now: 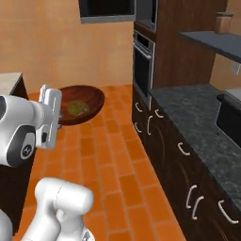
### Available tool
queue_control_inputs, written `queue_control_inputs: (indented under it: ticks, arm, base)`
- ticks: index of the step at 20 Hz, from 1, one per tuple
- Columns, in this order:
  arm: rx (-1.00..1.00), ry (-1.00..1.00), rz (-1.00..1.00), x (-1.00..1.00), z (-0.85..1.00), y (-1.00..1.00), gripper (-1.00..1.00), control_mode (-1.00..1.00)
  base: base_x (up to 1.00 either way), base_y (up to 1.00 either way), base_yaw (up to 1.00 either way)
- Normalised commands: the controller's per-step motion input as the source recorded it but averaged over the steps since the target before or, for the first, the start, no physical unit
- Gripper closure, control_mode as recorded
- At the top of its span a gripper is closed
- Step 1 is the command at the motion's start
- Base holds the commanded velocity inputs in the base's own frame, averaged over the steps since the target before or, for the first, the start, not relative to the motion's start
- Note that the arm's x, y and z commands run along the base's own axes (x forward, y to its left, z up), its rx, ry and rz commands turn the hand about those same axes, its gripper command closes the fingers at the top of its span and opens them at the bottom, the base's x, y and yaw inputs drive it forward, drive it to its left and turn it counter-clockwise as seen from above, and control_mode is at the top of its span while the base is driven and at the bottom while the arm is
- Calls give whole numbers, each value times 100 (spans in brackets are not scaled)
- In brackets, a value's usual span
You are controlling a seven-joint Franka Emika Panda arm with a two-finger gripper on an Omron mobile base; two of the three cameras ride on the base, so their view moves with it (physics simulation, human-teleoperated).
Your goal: Pick the avocado from the sink and place it in the bowl. Then pick the bowl and place it in the microwave. Then close the microwave door and press the start button.
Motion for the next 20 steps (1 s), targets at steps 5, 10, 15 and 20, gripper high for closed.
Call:
queue_control_inputs:
  ticks: [5, 10, 15, 20]
  arm:
    - [0, 0, 0, 0, 0, 0, 100, 100]
    - [0, 0, 0, 0, 0, 0, 100, 100]
    - [0, 0, 0, 0, 0, 0, 100, 100]
    - [0, 0, 0, 0, 0, 0, 100, 100]
  base:
    - [100, -12, 31]
    - [100, 11, 0]
    - [100, 2, -43]
    - [100, 42, -57]
